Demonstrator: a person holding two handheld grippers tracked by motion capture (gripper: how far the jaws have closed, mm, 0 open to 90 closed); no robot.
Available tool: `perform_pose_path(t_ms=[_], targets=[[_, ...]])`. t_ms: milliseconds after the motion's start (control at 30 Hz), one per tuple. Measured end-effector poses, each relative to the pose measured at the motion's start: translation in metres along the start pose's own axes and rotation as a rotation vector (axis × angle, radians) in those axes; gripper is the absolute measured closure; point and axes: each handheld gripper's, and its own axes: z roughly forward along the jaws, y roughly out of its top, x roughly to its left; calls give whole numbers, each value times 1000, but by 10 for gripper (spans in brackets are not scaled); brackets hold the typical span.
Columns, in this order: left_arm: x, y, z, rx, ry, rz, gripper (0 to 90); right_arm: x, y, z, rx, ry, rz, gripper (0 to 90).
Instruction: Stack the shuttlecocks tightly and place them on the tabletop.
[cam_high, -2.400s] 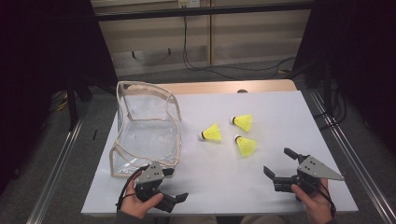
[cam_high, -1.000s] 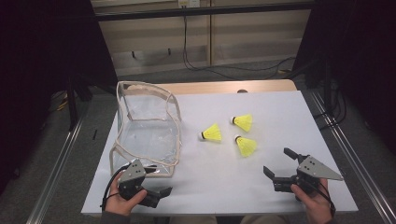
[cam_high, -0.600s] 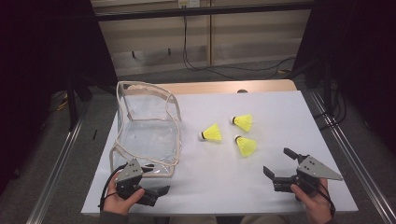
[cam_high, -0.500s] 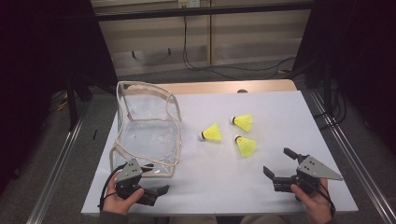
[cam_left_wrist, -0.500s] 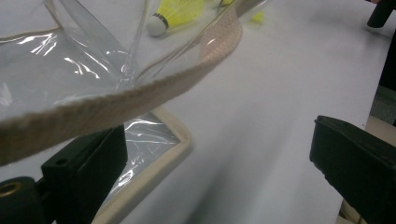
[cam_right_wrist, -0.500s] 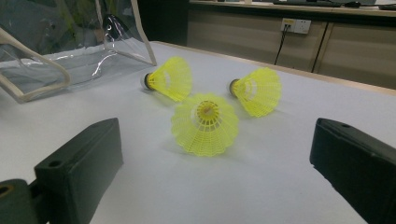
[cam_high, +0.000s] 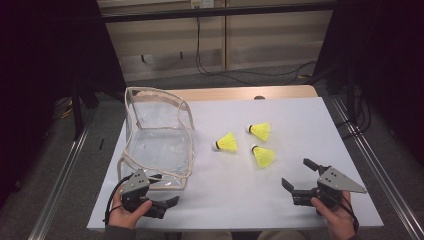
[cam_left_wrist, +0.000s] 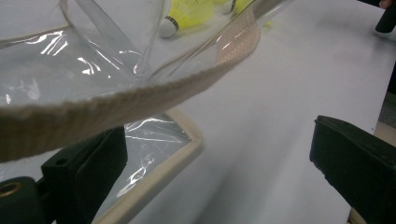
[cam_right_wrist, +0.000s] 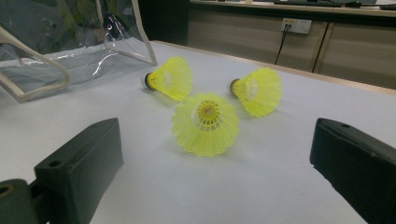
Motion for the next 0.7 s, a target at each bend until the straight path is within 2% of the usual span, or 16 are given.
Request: perform_pose_path(t_ms=[700], targets=[[10,-2,-4,-33,58,-27,42,1,0,2,6,4,-3,16]])
